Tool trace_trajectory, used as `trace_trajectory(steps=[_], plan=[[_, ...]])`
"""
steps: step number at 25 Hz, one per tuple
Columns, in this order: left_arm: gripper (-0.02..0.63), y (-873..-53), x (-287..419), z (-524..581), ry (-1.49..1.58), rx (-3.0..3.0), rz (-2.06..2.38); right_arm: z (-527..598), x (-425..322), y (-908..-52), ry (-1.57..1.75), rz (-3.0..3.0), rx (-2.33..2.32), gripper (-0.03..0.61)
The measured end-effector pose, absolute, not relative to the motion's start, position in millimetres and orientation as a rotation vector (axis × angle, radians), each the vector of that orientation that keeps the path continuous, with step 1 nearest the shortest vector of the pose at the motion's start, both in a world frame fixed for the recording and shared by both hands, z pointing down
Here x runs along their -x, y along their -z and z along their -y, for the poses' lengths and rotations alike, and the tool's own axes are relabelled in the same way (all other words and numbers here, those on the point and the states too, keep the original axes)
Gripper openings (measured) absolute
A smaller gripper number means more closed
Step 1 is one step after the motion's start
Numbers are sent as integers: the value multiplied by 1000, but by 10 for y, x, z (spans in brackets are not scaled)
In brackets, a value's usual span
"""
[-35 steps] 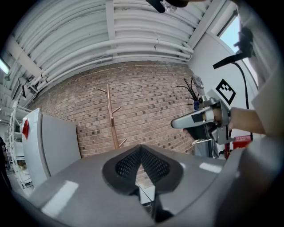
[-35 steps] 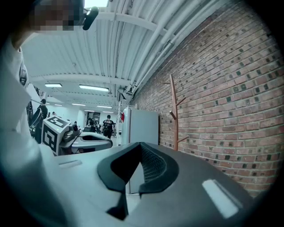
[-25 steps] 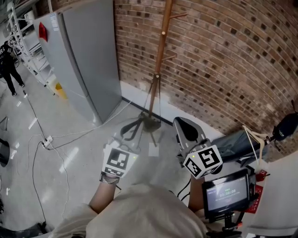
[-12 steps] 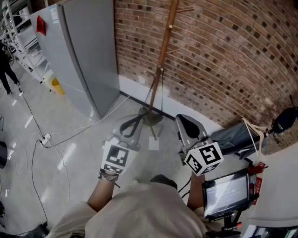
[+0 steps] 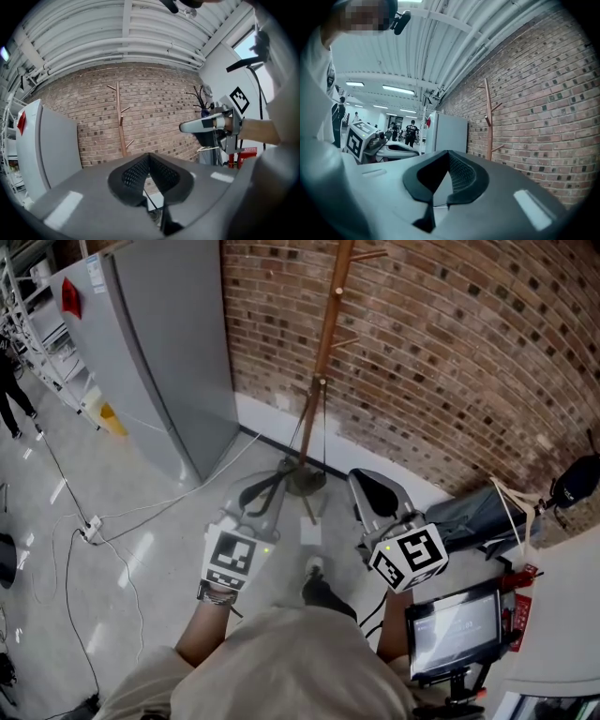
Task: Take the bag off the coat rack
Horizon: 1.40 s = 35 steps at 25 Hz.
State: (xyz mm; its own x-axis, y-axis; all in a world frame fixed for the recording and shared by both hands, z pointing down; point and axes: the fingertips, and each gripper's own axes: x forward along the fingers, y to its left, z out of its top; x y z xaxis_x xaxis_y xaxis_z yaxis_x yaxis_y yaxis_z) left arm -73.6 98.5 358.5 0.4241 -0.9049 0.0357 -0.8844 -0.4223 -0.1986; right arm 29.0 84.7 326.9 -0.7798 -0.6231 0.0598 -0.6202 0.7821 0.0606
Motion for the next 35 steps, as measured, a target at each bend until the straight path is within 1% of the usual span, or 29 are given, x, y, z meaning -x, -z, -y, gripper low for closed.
trace_trajectory(steps=[9, 18, 24, 35], plan=[[0, -3532, 632, -361, 196, 2513, -1589, -271, -392, -3221, 86, 2908, -998, 2], [0, -3498, 500, 233, 226, 2485, -1637, 441, -494, -3196, -50, 2961, -937, 2], [0, -3526, 461, 607, 245, 2461, -1706, 808, -522, -3228, 11, 2947, -860, 2], [0, -3662, 373, 1134, 297, 2405, -1823, 1436, -616, -3375, -5, 2968, -754, 3]])
